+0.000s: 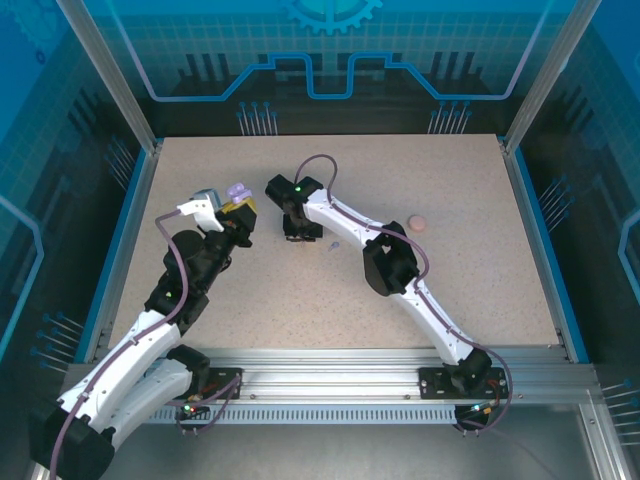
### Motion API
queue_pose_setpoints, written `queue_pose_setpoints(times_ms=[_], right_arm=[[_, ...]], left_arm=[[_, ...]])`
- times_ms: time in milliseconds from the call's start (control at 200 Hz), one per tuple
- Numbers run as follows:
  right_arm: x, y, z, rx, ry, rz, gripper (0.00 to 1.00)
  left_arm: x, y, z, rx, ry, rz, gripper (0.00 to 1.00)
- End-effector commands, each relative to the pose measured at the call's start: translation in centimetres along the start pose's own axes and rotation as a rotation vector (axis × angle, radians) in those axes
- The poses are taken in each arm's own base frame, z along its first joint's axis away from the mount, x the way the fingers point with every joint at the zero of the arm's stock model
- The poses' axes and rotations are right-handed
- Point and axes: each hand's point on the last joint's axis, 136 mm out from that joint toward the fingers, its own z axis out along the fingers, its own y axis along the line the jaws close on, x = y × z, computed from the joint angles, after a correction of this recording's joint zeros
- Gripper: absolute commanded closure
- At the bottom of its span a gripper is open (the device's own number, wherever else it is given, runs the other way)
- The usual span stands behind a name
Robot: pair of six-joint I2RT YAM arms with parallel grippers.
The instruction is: Insert the wireless bluetooth earbuds into the charging case
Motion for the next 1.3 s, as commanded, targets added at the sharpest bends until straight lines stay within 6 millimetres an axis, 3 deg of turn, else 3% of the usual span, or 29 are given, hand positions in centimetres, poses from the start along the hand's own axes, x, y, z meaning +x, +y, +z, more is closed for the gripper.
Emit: queue_pose_setpoints(times_ms=[0, 355, 385, 425, 660, 950, 1126, 1296], right_arm=[[-0.2, 0.4, -0.5, -0.037, -0.014, -0.027, 0.82], [-3.8, -0.9, -9.6, -0.098, -0.217, -0.059, 0.85], [-4.0, -1.3, -9.8, -0.092, -0.226, -0.061, 0.85], [-4.4, -1.6, -12.1, -0.115, -0.265, -0.060, 0.85], [-5.3, -5.6, -18.2, -0.149, -0.392, -0.050, 0.86], [-4.7, -10.9, -25.7, -0.218, -0.567, -0.070, 0.85], [-3.2, -12.1, -29.9, -0.297, -0.676, -0.119, 0.85], [-1.2, -11.4, -33.7, -0.436, -0.801, -0.213, 0.85]], left_arm=[[0.1, -0.4, -0.1, 0.035, -0.008, 0.009, 1.00], [0.9, -0.7, 0.6, 0.066, 0.003, 0.059, 1.00], [1.1, -0.8, 0.8, 0.073, 0.009, 0.065, 1.00], [1.3, -1.0, 1.0, 0.083, 0.017, 0.070, 1.00], [2.6, -2.3, 2.6, 0.160, 0.032, 0.135, 1.00], [6.5, -7.9, 3.0, 0.448, 0.007, 0.428, 1.00], [7.7, -10.2, 2.9, 0.544, -0.007, 0.504, 1.00], [7.8, -12.0, 3.1, 0.598, -0.041, 0.531, 1.00]])
